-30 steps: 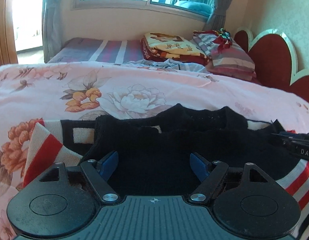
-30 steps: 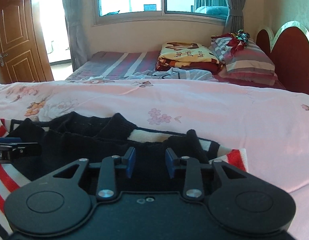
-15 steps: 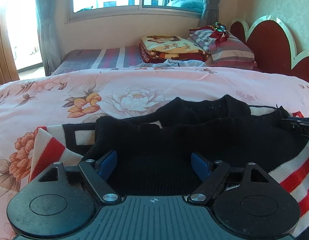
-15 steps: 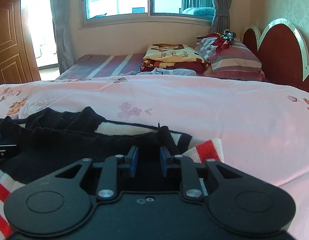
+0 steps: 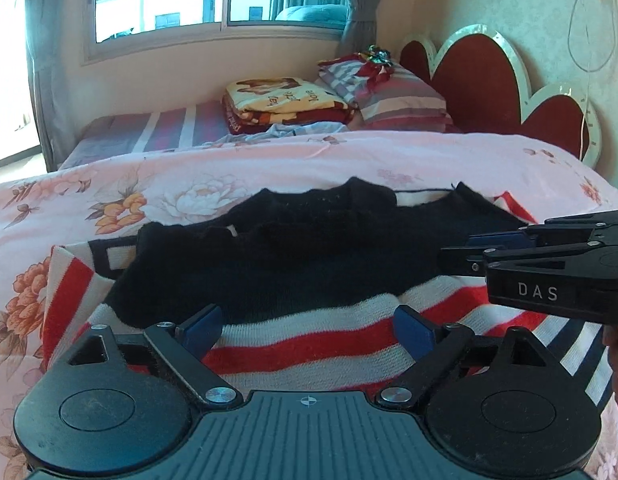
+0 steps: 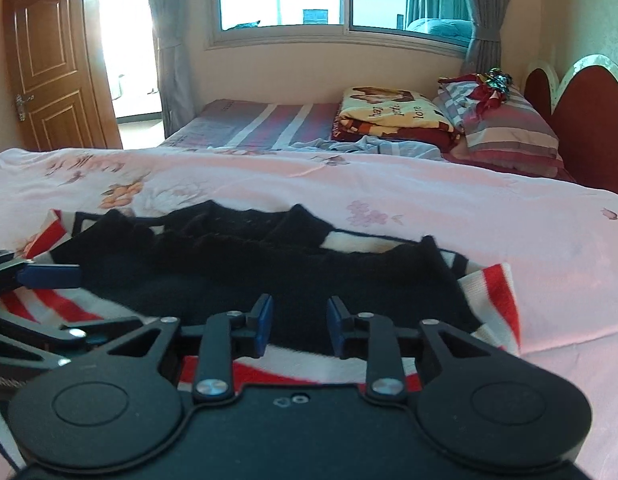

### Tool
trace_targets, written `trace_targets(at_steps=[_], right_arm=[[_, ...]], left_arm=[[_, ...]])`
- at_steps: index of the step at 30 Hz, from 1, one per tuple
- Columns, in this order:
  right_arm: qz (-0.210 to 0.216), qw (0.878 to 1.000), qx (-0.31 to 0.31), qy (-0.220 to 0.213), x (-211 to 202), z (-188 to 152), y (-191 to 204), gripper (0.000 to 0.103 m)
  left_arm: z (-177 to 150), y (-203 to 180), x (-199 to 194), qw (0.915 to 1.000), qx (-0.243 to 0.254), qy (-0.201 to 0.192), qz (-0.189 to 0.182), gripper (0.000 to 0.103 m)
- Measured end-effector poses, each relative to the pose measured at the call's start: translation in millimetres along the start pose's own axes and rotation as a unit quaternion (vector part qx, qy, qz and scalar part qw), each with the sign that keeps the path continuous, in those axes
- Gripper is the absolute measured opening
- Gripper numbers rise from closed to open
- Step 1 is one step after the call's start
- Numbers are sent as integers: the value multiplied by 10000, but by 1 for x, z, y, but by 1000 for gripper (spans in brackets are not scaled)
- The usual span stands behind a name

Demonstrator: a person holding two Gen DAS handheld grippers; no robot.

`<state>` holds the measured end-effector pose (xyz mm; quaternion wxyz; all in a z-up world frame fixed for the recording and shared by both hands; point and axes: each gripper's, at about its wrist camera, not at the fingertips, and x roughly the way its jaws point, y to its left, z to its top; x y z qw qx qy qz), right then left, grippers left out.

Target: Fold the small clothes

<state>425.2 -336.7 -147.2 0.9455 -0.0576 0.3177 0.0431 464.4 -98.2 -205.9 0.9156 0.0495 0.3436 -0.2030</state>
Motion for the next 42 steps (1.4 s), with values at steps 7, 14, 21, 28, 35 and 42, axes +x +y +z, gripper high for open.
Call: trace_targets(at_steps=[7,14,21,28,35,42], right_arm=[[-813,9965,-159,146,0,-21,-26,28],[-1283,9916,51,160,0,-29,-39,27],[-800,9967,160,14,-26,-24,-7,28],[-223,9997,-47,93,-25,-25,44,28],[-566,9982,-79,200,-28,-43,25,28],[-1044,9939,290,198,-59,-70,-40,27]], left_arm=[[-29,50,-12,9995,-314,-49,73,91],[-31,58,-15,9992,-380,-62,49,91],[-26,47,-44,9989,-435,-145,77,91],[-26,17,-49,9987,-431,-124,-245,92],[-48,26,-41,9999,-128,31,38,91],[-59,53,-63,9995,-282,36,153,91]])
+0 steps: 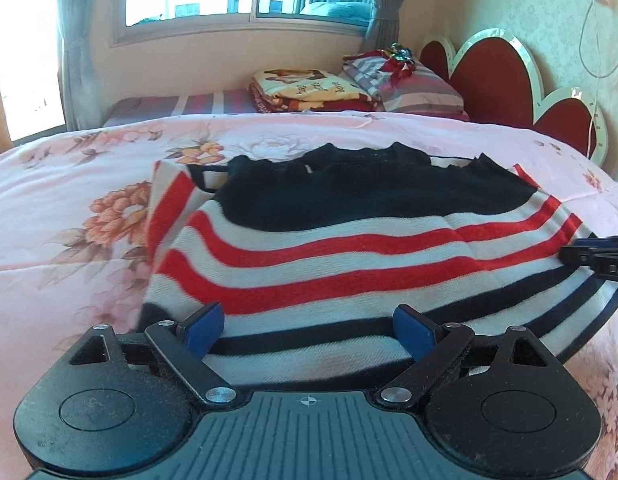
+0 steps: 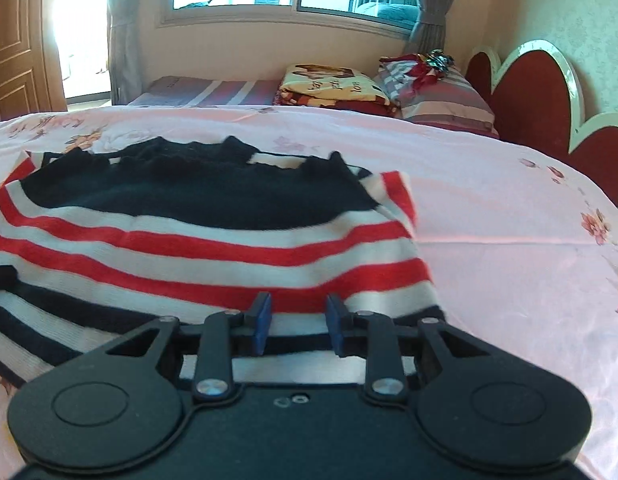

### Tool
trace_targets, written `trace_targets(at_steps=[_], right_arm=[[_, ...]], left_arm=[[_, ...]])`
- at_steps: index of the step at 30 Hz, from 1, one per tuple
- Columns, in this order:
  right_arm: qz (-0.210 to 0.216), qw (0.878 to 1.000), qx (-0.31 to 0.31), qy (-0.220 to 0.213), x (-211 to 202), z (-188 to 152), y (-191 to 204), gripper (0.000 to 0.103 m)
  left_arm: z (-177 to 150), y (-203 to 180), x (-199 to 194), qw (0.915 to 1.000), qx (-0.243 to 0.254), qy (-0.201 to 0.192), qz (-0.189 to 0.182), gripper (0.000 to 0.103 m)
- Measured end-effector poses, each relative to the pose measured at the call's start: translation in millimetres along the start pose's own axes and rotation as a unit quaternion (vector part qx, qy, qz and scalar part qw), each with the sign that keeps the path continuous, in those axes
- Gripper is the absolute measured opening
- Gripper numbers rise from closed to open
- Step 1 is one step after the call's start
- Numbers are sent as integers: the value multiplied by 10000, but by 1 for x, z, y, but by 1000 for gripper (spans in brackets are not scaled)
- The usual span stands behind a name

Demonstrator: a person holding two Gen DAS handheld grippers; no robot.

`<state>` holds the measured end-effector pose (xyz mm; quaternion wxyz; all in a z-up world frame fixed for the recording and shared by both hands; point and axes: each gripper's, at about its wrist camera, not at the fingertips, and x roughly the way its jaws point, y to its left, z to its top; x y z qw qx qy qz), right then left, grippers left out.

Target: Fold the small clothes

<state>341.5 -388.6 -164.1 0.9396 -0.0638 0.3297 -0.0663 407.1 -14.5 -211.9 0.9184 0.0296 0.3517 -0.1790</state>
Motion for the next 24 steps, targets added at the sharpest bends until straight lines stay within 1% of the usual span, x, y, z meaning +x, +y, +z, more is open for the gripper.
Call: trace_targets(at_steps=[2,3,5,8,11,13,15,16,18,19,20,22,24], right_arm=[[19,10000,16,-39,-6,-8,-9,26],[-72,10000,-18,-31,-6,-12,-9,26],[-82,9999,49,-74,-3,-16,-9,26],[-173,9998,27,3,-1,-11,-3,28],[-63,9999,156,-26,-14,-8,-6,29],[-67,9999,142,-20,-18,-14,-5,30],[-99,9999,-17,61,-16,-23,-2,30],[-128,9999,-66,42,-16,-26,-1,30],[-156,9999,-9,45,-20,-23,1,30],[-57,10000,77,-11,-24,-21,2,31],[15,9999,110,-29,-26,-21,3,31],[40,9999,-65,130,-21,-24,10,32],[-39,9995,-286,130,-19,-27,15,32]], left_arm=[[-5,5,-5,9999,-140,-17,18,91],[-7,6,-5,9999,-115,-24,33,91],[-11,2,-2,9999,7,-56,103,91],[-6,0,-1,9998,-56,33,181,91],[-3,-2,-14,9996,-88,3,255,91],[-6,-7,-26,9997,-74,-111,225,91],[-11,-14,-34,9998,-21,-140,128,91],[-15,-18,-35,9999,10,-97,69,91],[-24,-21,-29,9999,91,2,110,91],[-29,-20,-25,9999,82,47,129,91],[-32,-19,-24,9999,74,10,125,91],[-34,-23,-24,9997,186,0,182,91],[-32,-24,-25,9997,170,50,187,92]])
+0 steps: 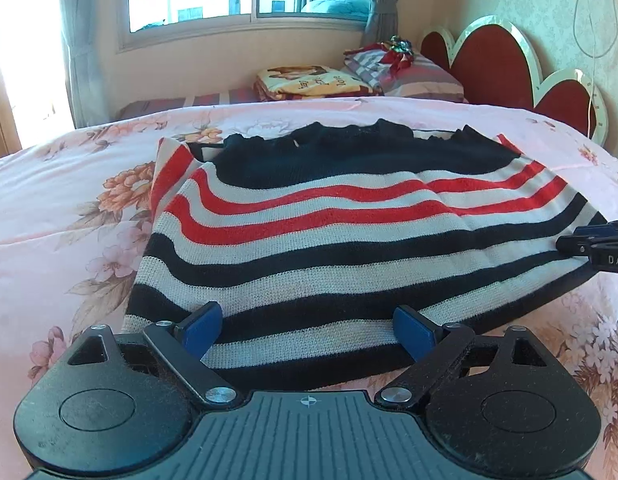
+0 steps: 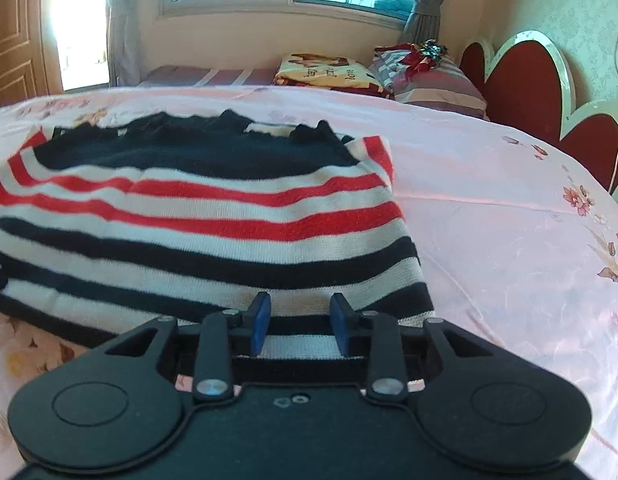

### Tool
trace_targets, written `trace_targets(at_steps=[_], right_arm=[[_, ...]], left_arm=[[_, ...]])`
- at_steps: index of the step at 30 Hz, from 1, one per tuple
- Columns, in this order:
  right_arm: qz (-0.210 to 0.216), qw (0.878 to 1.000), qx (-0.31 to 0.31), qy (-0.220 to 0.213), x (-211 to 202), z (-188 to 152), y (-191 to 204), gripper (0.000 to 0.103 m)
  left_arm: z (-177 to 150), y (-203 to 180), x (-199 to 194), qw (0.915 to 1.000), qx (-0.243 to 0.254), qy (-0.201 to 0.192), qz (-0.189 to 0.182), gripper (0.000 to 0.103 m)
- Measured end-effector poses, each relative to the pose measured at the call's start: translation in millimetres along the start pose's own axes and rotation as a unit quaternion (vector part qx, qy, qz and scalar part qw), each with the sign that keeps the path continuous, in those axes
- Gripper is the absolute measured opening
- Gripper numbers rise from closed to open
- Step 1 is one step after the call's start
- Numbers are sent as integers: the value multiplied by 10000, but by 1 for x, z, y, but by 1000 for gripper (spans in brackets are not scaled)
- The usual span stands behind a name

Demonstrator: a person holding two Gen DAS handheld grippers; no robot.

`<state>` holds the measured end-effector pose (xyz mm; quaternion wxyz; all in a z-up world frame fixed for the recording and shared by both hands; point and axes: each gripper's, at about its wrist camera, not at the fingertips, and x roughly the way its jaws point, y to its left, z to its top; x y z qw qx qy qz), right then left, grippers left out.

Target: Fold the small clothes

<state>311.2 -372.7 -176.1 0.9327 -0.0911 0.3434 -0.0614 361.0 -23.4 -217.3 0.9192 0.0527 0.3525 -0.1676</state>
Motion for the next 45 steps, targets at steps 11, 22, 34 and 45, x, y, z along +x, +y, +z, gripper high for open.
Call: trace_targets(at_steps=[11,22,34,45], right_arm=[[693,9971,132,-276,-28,26,30,41],[898,9959,-5,-121,-9,36,69,49],[1023,9946,103,-165,-8,38,69,54],[1126,9934,139,-181,-2,38,74,54]], left_arm=[[13,6,-13,9980,-565,258,79,92],[15,18,-11,9929,-1151,144,275,103],[-9,46,-34,9672,-2494,460,-172,103],[-42,75,5,8875,-4474,-259,-1075,102]])
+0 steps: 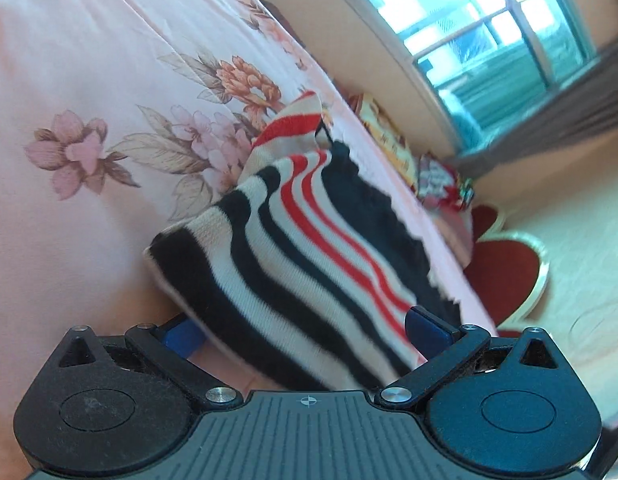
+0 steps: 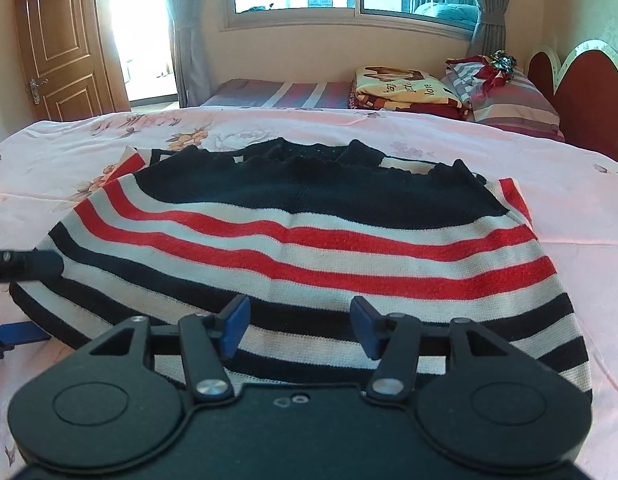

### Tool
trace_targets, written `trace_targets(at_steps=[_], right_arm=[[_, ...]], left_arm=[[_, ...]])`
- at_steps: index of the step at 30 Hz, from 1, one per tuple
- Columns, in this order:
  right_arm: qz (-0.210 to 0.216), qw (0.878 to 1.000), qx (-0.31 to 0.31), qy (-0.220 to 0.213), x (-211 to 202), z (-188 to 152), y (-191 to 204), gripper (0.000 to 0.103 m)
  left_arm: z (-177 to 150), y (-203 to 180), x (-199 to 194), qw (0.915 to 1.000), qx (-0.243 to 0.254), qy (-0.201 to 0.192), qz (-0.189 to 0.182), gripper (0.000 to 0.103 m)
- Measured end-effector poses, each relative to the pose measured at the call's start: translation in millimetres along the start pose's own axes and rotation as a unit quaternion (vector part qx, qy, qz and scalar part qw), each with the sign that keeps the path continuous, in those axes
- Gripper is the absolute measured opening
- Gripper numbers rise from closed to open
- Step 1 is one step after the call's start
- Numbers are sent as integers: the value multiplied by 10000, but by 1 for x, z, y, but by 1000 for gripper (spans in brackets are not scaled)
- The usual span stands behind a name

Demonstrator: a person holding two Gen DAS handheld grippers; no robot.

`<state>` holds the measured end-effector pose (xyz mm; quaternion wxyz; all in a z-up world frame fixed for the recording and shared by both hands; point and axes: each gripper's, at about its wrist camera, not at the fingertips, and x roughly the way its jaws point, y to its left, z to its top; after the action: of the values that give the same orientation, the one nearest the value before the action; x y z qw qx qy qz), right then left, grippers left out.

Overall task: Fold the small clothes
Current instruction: 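Grasp the striped side edge of the folded sweater with the left gripper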

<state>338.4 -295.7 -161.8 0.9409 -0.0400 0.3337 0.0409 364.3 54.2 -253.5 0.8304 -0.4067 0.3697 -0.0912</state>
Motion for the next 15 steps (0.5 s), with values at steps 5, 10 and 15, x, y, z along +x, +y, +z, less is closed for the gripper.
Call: trace_targets(at_steps=[5,10,15], right_arm=[[-65,9999,38,-69,4,1,-3,54],[-174,9997,31,-147,9,8,-4,54],[-463,9985,-287,-58,29,3,2,54]], left_arm=[[8,-6,26,9991,-52,-331,-261,97],[15,9,46,9980,-516,-304,-222,32],[16,2,46,9988,-290,-327,-235,21]])
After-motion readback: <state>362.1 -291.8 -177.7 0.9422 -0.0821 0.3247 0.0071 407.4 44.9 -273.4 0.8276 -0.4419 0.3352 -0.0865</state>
